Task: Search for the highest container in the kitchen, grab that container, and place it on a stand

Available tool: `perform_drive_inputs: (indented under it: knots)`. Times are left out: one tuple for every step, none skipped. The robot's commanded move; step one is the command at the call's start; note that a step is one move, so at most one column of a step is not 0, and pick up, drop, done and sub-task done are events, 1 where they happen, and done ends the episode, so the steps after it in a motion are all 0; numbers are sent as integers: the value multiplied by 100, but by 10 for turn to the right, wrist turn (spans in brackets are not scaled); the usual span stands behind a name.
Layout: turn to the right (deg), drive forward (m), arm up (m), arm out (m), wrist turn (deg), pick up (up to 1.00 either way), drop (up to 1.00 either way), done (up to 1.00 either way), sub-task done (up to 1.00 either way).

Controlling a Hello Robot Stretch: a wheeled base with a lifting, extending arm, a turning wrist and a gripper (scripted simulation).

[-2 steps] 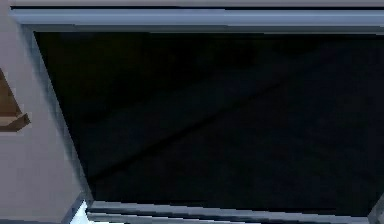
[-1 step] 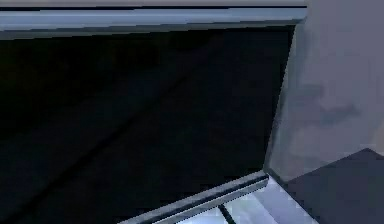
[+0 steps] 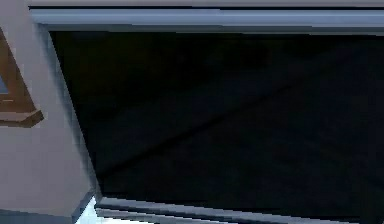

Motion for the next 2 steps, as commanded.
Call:
perform_drive_inputs:
  knots:
    - [390,0,0,0,0,0,0,0,0]
    - [450,0,0,0,0,0,0,0,0]
